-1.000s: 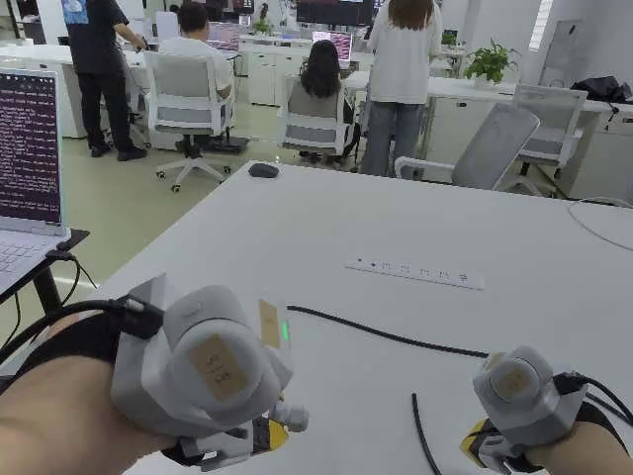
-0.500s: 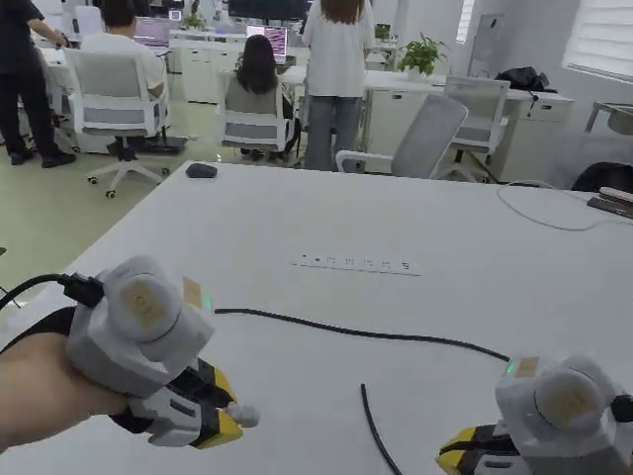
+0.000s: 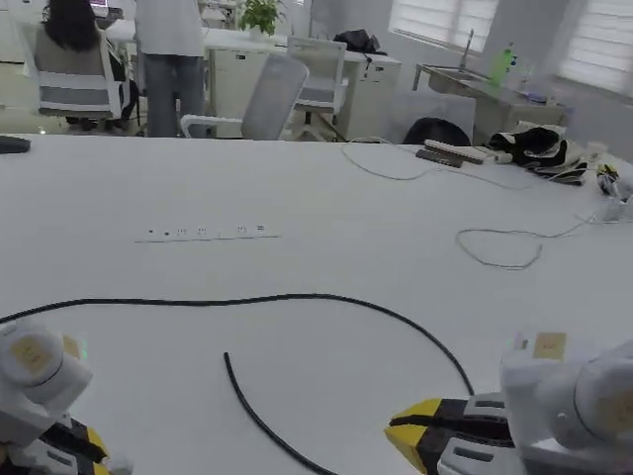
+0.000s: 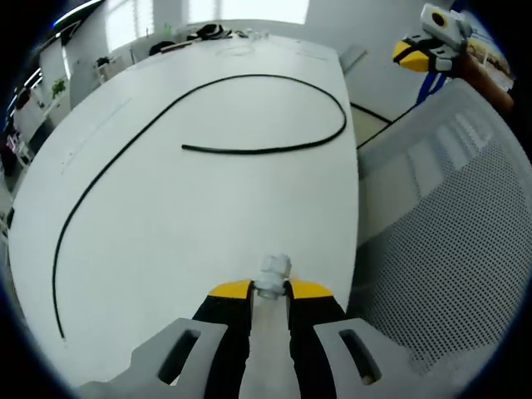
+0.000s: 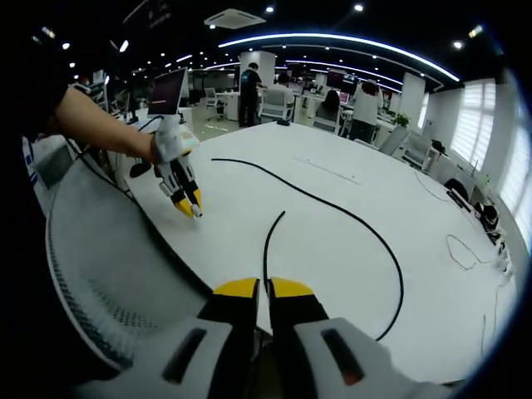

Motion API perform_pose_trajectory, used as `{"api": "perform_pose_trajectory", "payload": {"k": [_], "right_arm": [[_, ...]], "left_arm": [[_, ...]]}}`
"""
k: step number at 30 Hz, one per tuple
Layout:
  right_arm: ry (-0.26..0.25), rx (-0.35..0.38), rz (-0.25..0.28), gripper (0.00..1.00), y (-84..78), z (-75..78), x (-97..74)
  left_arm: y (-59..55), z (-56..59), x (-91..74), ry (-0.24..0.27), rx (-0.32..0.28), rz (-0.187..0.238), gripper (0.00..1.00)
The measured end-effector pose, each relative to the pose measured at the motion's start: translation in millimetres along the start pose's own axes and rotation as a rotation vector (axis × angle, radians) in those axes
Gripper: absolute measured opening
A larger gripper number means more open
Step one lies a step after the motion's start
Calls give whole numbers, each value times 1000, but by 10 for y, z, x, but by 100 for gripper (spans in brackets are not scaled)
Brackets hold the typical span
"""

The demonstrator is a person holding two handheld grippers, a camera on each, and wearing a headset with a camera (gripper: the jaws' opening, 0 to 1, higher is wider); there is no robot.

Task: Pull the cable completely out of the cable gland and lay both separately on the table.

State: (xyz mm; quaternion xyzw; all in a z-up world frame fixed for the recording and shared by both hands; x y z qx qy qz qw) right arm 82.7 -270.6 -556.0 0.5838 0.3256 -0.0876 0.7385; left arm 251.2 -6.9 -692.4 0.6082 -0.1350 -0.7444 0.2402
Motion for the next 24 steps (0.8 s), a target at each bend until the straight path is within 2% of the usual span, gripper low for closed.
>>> {"api": "perform_pose_trajectory", "payload": {"k": [4, 6, 7, 8, 9, 11, 15, 16, 18, 21, 24], "right_arm": [[-16, 8, 1, 3, -38, -49, -54], [-22, 15, -3, 3, -50, -65, -66], [-23, 18, -6, 2, -47, -68, -70], [-25, 22, -8, 2, -31, -79, -92], [-24, 29, -6, 1, -13, -85, -106], [-17, 43, 20, 2, 71, -103, -142], [-22, 16, 39, 3, 178, -113, -158], [-21, 9, 36, 3, 191, -116, -149], [-16, 3, 32, 3, 201, -126, -137], [4, -11, 9, 5, 188, -154, -104], [27, -35, -26, 6, 166, -171, -43]], "left_arm": [[-76, -60, 96, 2, 34, -48, 17], [-99, -66, 133, -3, 28, -52, 17], [-70, -70, 107, -10, 59, -35, 17], [-54, -82, 110, 2, 21, -10, 17], [-68, -92, 105, 7, 29, -24, 17], [-66, -87, 96, 2, 28, -20, 17], [-63, -61, 81, 7, 16, -22, 18], [-76, -62, 56, 18, 57, -51, 20], [-66, -36, 13, 27, 66, -56, 23], [-24, 37, -137, 35, 48, -40, 33], [18, 139, -365, 43, 62, -26, 38]]}}
Point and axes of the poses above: the centre of the closed fingertips' face, and the gripper's own axes: x roughly forward along the fingers, z roughly to its right, y roughly out of its top, the point moved 6 cm from there along -x, roughly backward along the fingers, and after that the axes turned 7 degrees about -y, right-handed, at the moved point
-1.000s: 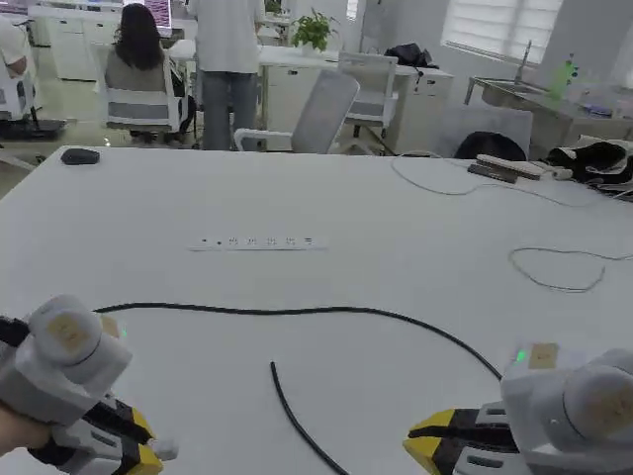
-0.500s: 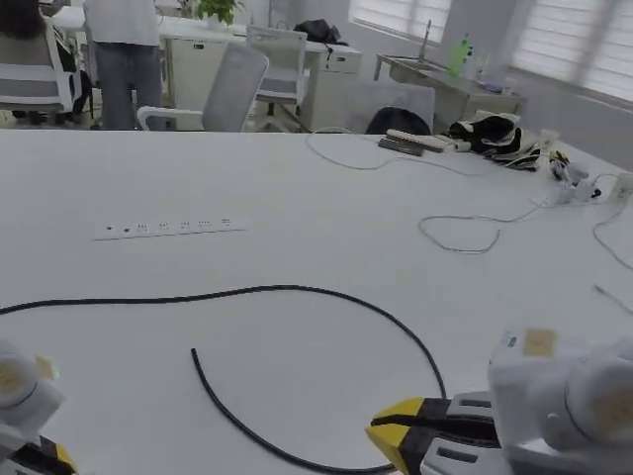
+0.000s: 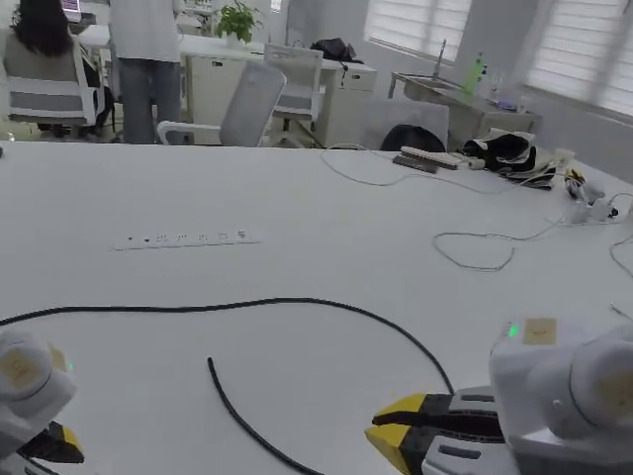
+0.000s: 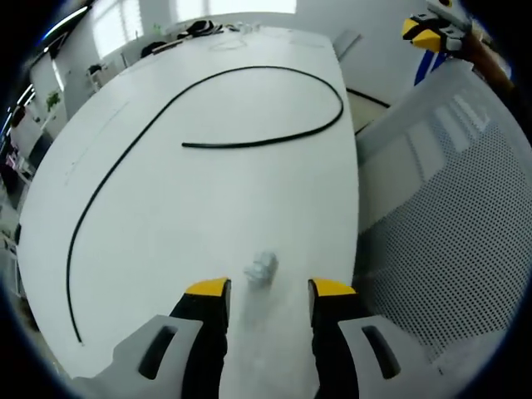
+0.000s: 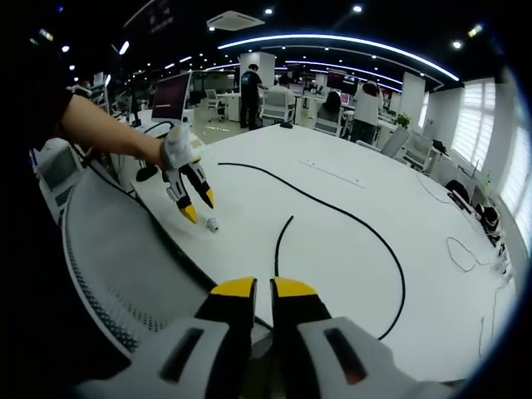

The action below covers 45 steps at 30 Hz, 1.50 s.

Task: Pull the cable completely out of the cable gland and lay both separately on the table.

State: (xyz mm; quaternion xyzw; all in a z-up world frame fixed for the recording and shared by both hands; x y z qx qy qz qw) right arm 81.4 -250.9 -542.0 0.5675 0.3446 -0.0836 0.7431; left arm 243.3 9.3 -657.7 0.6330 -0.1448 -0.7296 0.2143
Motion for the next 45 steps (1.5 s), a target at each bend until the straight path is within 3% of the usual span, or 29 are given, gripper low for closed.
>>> {"api": "perform_pose_trajectory", "payload": {"k": [4, 7, 10, 11, 12, 14, 16, 18, 20, 22, 25, 27, 30, 32, 34, 37, 39, 42, 44, 45], "right_arm": [[70, -2, -43, 9, -12, -39, 137], [120, -38, -66, 11, -6, -83, 256], [183, -65, -126, 17, -26, -146, 385], [200, -63, -134, 18, -27, -163, 415], [226, -56, -153, 19, -33, -193, 454], [234, -52, -157, 19, -20, -208, 505], [257, -54, -172, 19, -19, -244, 550], [274, -42, -194, 21, -35, -272, 591], [296, -34, -217, 24, -69, -304, 612], [302, -56, -236, 30, -111, -328, 637], [318, -68, -283, 33, -161, -354, 630], [316, -52, -281, 32, -160, -363, 613], [313, 32, -275, 33, -189, -425, 595], [348, 13, -273, 35, -225, -511, 580], [322, 32, -246, 32, -198, -516, 590], [317, 65, -244, 34, -200, -517, 604], [300, 93, -244, 35, -228, -511, 625], [258, 151, -232, 36, -246, -502, 654], [233, 170, -227, 38, -255, -496, 669], [227, 175, -224, 39, -254, -493, 673]], "left_arm": [[51, 208, -327, -18, -16, 29, 40], [16, 394, -594, -20, -51, 53, 43], [-19, 535, -773, -12, -78, 98, 46], [-15, 599, -842, -10, -101, 156, 46], [-49, 646, -896, -11, -134, 160, 46], [-112, 643, -1028, 70, -170, 201, 42], [-156, 691, -1125, 111, -213, 250, 36], [-204, 731, -1193, 164, -246, 301, 39], [-289, 784, -1215, 192, -296, 318, 41], [-351, 808, -1227, 257, -334, 334, 40], [-363, 873, -1203, 304, -354, 381, 40], [-401, 887, -1190, 330, -395, 400, 41], [-442, 859, -1203, 374, -436, 439, 44], [-475, 837, -1192, 380, -457, 466, 47], [-496, 819, -1188, 399, -464, 490, 49], [-539, 839, -1109, 395, -485, 482, 48], [-595, 849, -1055, 408, -481, 430, 49], [-629, 855, -1008, 418, -482, 414, 49], [-680, 800, -1064, 515, -486, 409, 49], [-696, 788, -1078, 539, -479, 395, 50]]}}
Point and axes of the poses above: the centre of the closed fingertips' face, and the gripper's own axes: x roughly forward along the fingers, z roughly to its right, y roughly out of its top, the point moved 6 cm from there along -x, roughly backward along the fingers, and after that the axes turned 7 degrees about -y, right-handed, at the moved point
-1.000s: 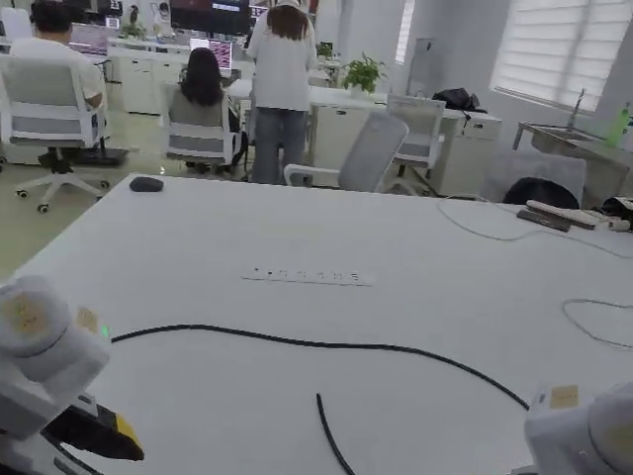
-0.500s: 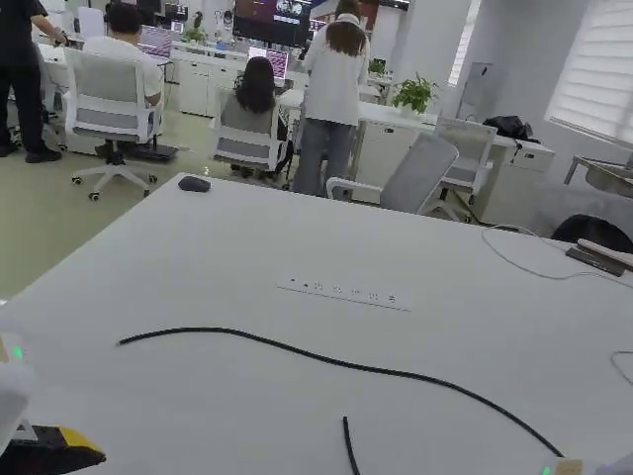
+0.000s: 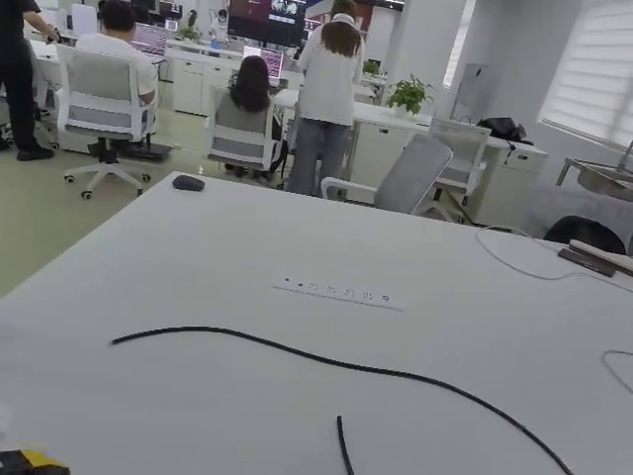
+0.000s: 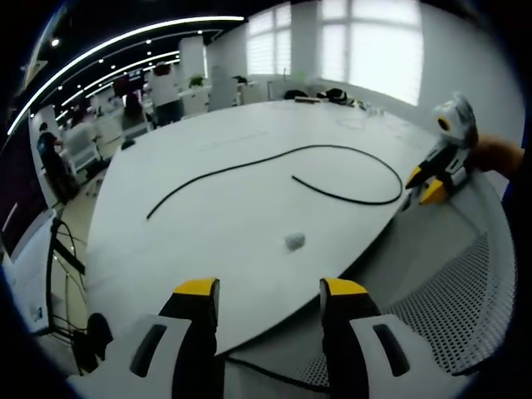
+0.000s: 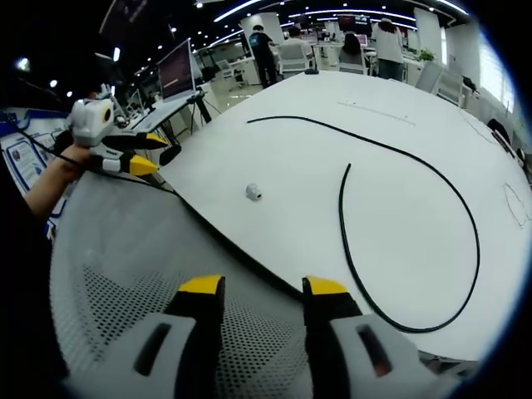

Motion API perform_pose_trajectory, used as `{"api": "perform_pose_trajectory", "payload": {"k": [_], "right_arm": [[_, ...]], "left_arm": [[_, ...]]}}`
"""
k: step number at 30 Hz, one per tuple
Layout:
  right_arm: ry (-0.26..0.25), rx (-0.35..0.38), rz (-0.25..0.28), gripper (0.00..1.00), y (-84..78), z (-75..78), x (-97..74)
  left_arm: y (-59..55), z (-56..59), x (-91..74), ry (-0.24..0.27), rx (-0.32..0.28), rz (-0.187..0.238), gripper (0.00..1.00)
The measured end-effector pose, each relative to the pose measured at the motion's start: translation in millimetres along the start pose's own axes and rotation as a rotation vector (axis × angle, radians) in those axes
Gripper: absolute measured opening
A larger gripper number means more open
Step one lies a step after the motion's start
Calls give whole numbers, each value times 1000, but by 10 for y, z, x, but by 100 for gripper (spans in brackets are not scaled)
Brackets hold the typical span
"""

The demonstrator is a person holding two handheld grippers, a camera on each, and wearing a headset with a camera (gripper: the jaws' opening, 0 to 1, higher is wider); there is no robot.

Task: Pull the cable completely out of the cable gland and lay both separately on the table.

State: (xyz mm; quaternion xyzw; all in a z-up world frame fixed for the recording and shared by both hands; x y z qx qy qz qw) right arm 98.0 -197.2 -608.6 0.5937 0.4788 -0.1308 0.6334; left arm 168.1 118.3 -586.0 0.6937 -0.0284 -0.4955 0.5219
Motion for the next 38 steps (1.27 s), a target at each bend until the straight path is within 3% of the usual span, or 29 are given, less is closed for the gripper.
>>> {"api": "perform_pose_trajectory", "payload": {"k": [3, 13, 18, 20, 28, 38], "right_arm": [[-24, 23, 6, 40, -14, 14, 26], [-42, 40, 2, 40, -35, 8, 61], [-42, 42, 2, 39, -37, 5, 60], [-41, 43, 2, 39, -37, 4, 64], [-39, 47, -3, 38, -44, -2, 70], [-29, 62, -11, 38, -60, -1, 97]], "left_arm": [[-9, 8, -1, -2, -28, 11, 49], [-86, 24, 11, 15, -29, -22, 46], [-107, 49, 6, 7, -38, -21, 46], [-127, 71, 13, -10, -40, -33, 46], [-178, 57, 47, 1, 0, -80, 46], [-185, 50, 52, -4, -8, -83, 44]]}}
Point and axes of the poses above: the centre of the closed fingertips' face, and the gripper's own axes: x roughly forward along the fingers, z roughly to its right, y roughly out of its top, the point moved 6 cm from there along -x, roughly backward along the fingers, and after that the axes turned 7 degrees about -y, right-handed, at the moved point
